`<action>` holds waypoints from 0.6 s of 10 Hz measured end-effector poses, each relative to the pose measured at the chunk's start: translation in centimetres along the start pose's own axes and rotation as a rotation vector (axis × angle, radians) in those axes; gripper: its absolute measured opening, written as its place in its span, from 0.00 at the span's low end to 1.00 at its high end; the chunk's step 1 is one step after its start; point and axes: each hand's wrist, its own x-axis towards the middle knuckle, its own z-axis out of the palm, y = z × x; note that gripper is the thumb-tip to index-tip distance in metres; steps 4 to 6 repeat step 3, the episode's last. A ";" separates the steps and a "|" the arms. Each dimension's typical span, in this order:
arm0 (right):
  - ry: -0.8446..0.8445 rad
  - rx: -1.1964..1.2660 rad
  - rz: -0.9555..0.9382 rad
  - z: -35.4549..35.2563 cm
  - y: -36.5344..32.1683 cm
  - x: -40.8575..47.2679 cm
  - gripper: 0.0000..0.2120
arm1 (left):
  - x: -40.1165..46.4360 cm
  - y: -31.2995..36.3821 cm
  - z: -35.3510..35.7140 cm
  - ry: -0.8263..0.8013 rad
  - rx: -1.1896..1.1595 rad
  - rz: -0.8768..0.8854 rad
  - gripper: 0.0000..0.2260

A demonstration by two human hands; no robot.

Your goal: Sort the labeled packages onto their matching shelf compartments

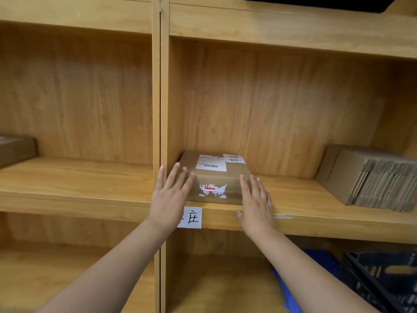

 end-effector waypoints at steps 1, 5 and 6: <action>-0.002 0.063 0.026 -0.3 0.0 -2.3 0.42 | -2.6 0.1 -0.8 -0.019 -0.022 -0.002 0.33; -0.077 0.099 -0.032 -1.2 -1.4 -6.7 0.36 | -8.4 -0.2 -2.5 -0.074 -0.029 -0.045 0.30; -0.077 0.099 -0.032 -1.2 -1.4 -6.7 0.36 | -8.4 -0.2 -2.5 -0.074 -0.029 -0.045 0.30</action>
